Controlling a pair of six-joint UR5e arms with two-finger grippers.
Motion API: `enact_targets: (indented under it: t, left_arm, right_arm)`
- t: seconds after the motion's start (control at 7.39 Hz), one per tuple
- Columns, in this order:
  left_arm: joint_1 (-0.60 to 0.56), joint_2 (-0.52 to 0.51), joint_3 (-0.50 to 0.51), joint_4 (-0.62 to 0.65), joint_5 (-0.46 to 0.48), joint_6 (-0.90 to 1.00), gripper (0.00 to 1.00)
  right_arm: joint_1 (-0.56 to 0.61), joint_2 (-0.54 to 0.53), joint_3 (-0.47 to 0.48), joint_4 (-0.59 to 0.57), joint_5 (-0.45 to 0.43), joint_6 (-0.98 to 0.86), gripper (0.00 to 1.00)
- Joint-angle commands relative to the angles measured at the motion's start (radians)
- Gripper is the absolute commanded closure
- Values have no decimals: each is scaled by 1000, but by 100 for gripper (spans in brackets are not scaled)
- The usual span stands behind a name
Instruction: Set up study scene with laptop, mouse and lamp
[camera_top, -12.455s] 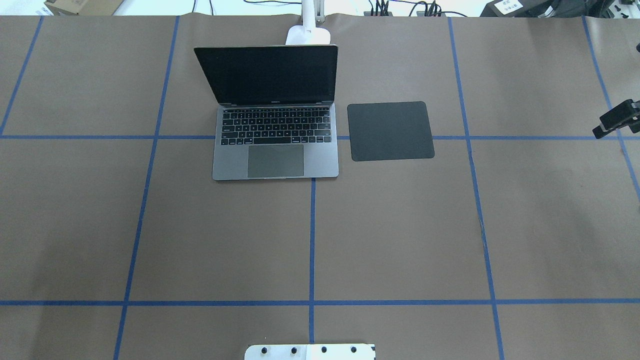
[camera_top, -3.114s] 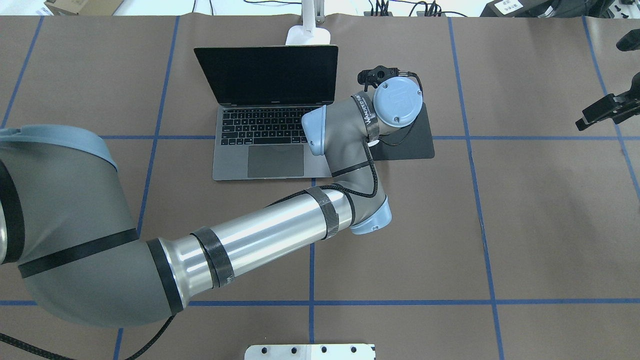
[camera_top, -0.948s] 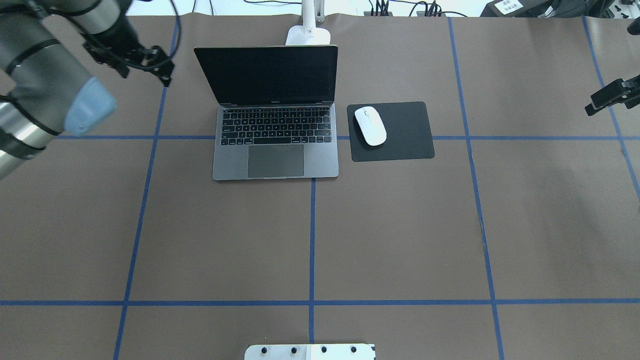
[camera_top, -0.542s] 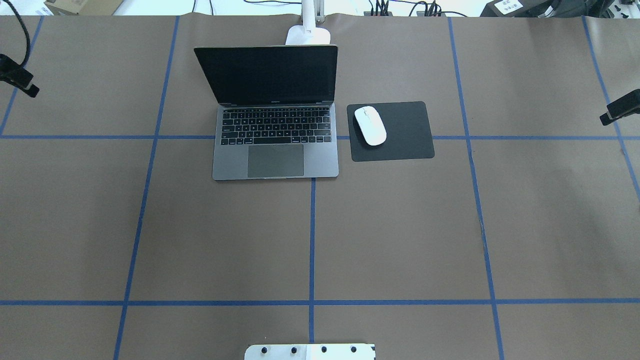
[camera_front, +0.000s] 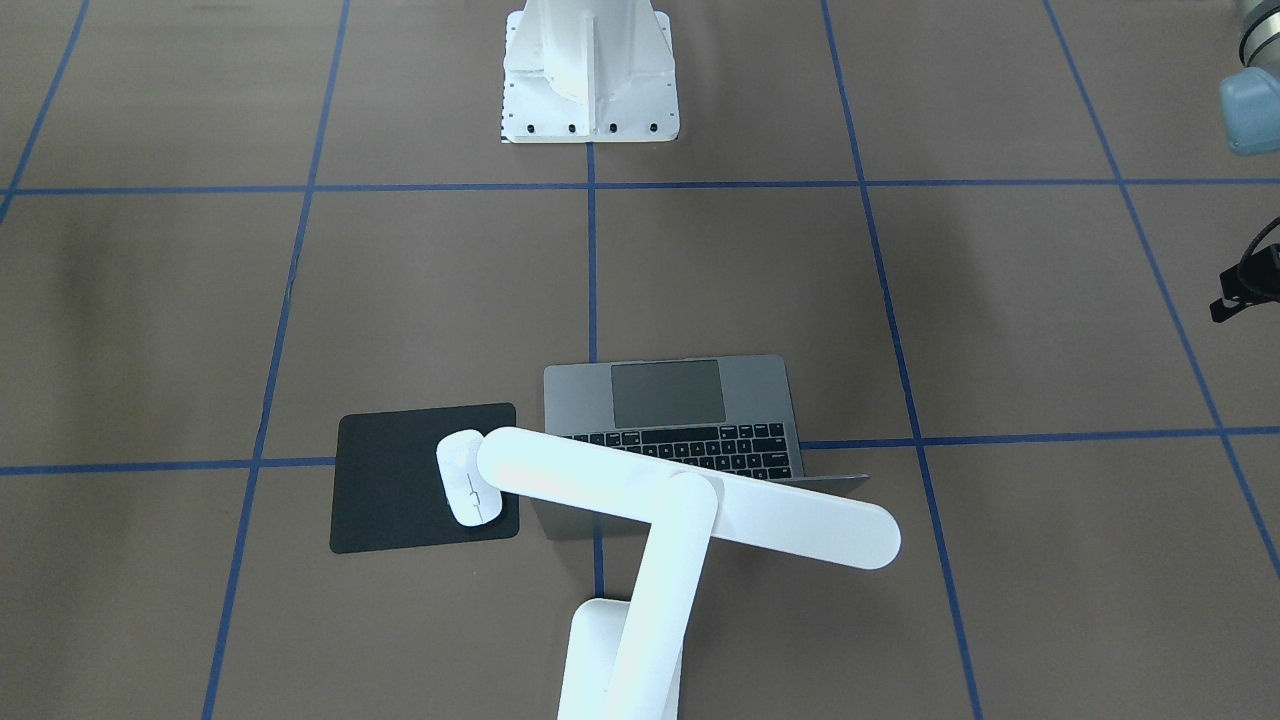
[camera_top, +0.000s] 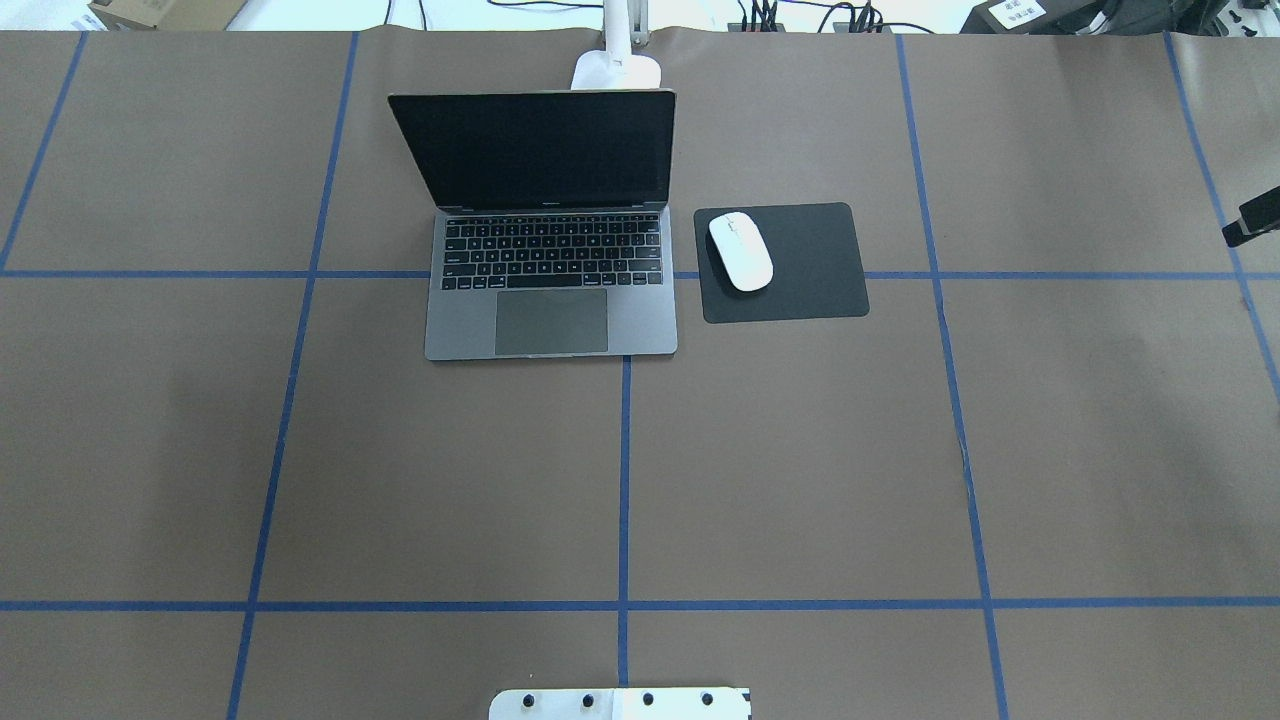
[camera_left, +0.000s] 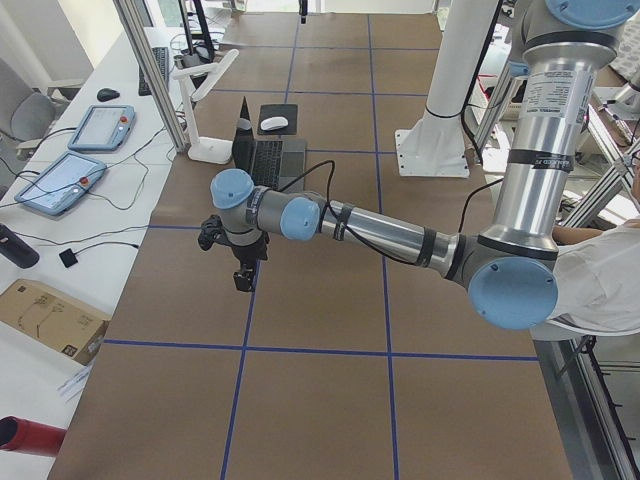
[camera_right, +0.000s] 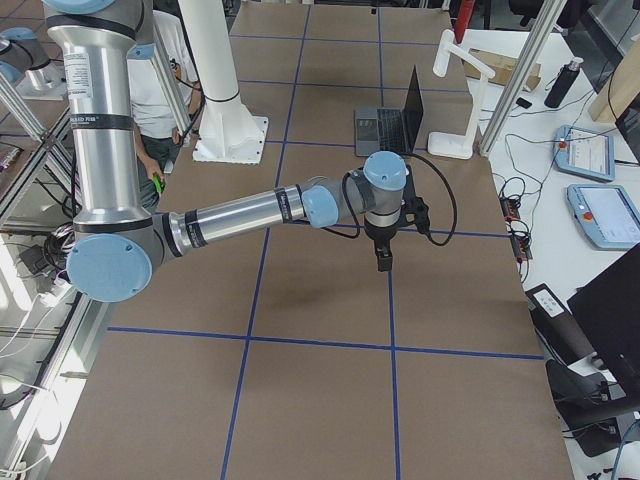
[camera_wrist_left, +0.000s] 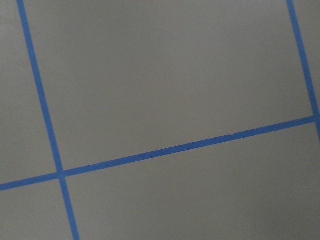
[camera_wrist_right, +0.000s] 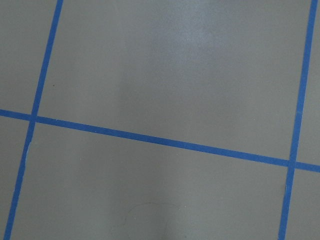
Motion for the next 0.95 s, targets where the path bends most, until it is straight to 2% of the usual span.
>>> enact_targets:
  t: [0.0, 0.27, 0.54, 0.81]
  left_arm:
    - [-6, 17, 24, -7, 0, 8, 0]
    - [-6, 17, 19, -8, -3, 8, 0]
    - [-8, 24, 13, -8, -6, 6, 0]
    - [-9, 27, 11, -7, -6, 6, 0]
  right_arm:
    - [28, -34, 33, -6, 2, -3, 1]
    - [28, -33, 31, -30, 4, -7, 1]
    - [37, -27, 56, -130, 8, -11, 1]
    - [37, -36, 63, -143, 25, -12, 1]
